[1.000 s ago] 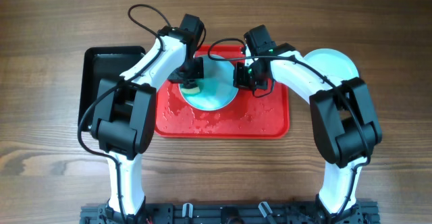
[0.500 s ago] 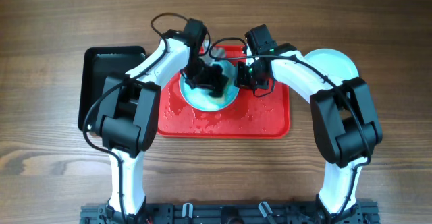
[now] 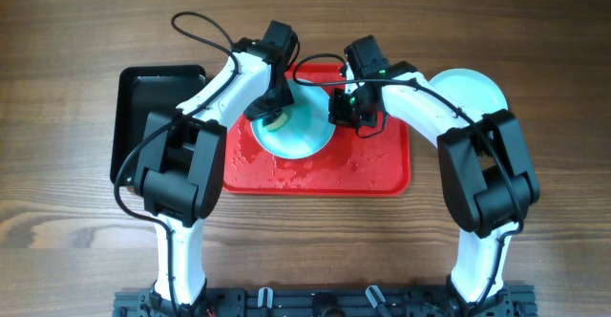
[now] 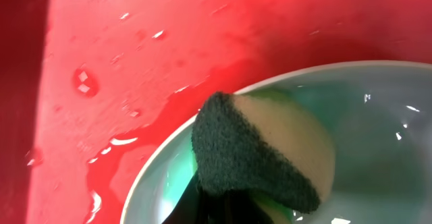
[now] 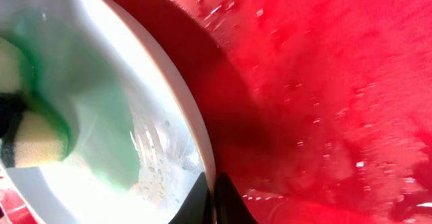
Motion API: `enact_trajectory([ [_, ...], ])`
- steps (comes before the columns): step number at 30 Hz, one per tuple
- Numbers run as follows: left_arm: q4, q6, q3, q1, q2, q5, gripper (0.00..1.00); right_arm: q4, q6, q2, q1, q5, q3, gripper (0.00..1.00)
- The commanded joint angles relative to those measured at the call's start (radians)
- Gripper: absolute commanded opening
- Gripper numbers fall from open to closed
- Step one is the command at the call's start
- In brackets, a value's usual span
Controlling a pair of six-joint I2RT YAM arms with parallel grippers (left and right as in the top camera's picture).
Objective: Clean dirty plates on tray and stack at the side
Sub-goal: 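Scrub the second light-blue plate with the sponge in the left gripper, then lift the second plate with the right gripper and stack it on the right pile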
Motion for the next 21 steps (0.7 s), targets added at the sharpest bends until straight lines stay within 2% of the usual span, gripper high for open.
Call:
enact_trajectory([
  [1,-0.053,0.037,-0.029,0.019,0.031,0.073,0.04,-0.003,-0.008,0.011,-0.007,0.005,-0.005,0.04],
  [2,-0.052,0.153,-0.029,0.019,0.031,0.228,0.04,-0.003,-0.007,0.011,-0.007,0.004,-0.005,0.04],
  [3,-0.052,0.225,-0.029,0.019,0.031,0.323,0.04,-0.003,-0.007,0.011,-0.007,0.004,-0.005,0.04],
  [7,-0.048,0.439,-0.029,0.020,0.031,0.624,0.04,-0.003,-0.004,0.011,-0.007,0.004,-0.005,0.04],
  [14,0.047,0.457,0.031,0.063,0.031,0.635,0.04,-0.003,-0.012,0.011,-0.007,0.001,-0.005,0.04],
  [17,0.020,0.455,0.135,0.127,0.029,0.584,0.04,-0.003,-0.012,0.011,-0.007,0.001,-0.005,0.04],
  [21,-0.039,0.454,0.259,0.212,0.007,0.585,0.04,-0.008,-0.049,-0.002,-0.012,-0.019,-0.004,0.04],
])
